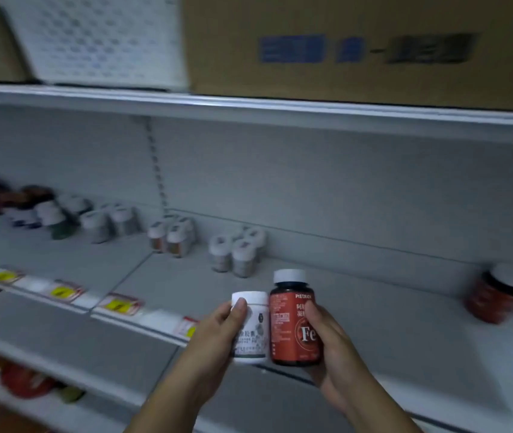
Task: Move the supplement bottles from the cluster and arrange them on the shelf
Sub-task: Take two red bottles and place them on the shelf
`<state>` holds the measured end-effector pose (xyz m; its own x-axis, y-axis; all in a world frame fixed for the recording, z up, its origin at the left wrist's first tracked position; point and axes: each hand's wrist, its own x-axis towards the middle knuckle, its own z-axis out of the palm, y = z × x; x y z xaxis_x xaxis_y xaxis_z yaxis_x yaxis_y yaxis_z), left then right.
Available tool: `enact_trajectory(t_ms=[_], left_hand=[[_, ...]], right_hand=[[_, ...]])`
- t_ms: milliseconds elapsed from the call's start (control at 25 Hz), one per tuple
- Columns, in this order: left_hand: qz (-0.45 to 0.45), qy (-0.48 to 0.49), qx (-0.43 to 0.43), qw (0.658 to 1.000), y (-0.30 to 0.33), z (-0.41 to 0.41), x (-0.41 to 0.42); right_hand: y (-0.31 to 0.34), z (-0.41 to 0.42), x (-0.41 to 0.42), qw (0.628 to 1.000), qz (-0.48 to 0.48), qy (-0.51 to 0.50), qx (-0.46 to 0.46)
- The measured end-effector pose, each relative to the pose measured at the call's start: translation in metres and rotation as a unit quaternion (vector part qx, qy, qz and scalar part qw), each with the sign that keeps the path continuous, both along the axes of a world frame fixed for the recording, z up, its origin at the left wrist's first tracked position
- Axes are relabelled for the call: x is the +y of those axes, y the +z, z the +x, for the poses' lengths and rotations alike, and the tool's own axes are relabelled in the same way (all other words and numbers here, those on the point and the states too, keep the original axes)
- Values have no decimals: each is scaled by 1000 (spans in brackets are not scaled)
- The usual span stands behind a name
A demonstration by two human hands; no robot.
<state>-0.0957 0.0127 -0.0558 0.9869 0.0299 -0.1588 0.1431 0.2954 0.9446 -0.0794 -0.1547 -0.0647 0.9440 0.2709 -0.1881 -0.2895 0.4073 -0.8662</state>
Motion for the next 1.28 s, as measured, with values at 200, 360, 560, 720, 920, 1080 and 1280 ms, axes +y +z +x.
enact_trajectory(t_ms=[200,360,560,720,920,1080,1280], left_hand=[[19,83,9,996,-1,-46,128],[5,108,18,994,0,-56,202],[11,105,45,993,-5,-18,250],[19,120,42,992,4,30,291],[180,115,-14,977,9,101,349],[477,89,-132,865,9,168,386],[709,5,-300,638,-3,243,428]], right_hand=[[-5,-23,131,997,-30,64,-2],[-5,-23,209,994,-45,95,-29],[-9,19,258,990,-69,117,-36],[-2,70,297,988,-100,99,-65],[4,115,340,987,-142,47,-56],[-3,131,359,984,-176,-1,-32],[-2,131,395,972,-206,-110,-17]])
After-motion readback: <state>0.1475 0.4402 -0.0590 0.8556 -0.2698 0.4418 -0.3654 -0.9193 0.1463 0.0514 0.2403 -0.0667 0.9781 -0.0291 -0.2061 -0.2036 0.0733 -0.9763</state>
